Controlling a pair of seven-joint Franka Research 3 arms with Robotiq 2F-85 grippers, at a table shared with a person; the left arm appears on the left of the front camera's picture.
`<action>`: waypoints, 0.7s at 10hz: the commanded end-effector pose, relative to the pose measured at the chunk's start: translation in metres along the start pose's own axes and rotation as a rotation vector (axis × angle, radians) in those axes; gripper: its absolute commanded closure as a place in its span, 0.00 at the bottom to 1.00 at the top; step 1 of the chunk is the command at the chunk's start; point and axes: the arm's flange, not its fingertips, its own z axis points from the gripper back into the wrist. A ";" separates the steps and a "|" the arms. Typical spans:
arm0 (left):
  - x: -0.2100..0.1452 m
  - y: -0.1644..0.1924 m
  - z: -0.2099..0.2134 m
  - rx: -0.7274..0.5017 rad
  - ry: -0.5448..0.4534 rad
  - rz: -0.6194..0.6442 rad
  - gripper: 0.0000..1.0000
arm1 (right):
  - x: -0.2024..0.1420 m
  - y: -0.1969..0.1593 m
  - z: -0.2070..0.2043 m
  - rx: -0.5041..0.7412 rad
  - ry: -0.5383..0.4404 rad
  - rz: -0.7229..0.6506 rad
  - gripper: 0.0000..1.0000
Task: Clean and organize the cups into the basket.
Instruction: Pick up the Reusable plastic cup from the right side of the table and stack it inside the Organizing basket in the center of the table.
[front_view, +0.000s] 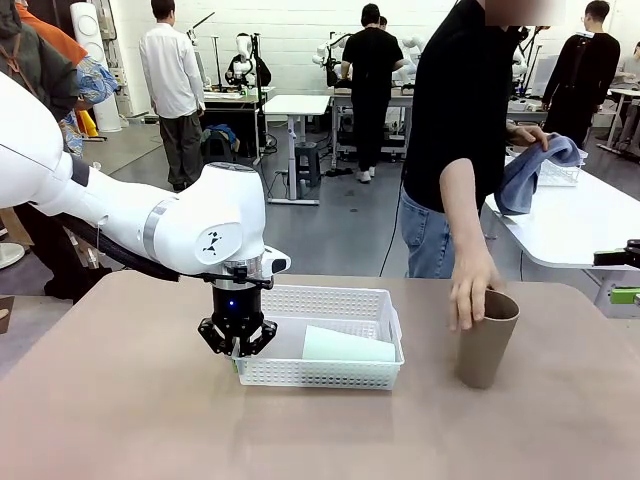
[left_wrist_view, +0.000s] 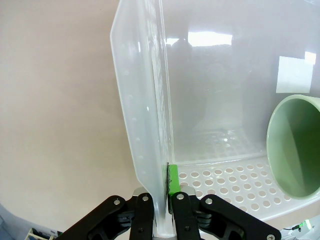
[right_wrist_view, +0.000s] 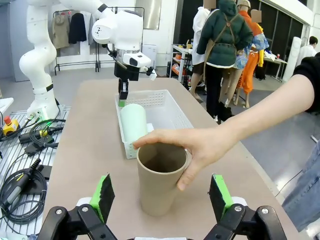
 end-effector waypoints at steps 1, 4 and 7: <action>-0.001 0.000 -0.002 0.005 0.003 -0.005 1.00 | -0.002 0.000 0.000 -0.003 0.005 0.004 0.00; -0.001 0.000 -0.002 0.005 0.003 -0.005 1.00 | -0.002 0.000 0.000 -0.003 0.005 0.004 0.00; -0.001 0.000 -0.002 0.005 0.003 -0.005 1.00 | -0.041 0.001 -0.010 0.067 -0.036 0.011 0.00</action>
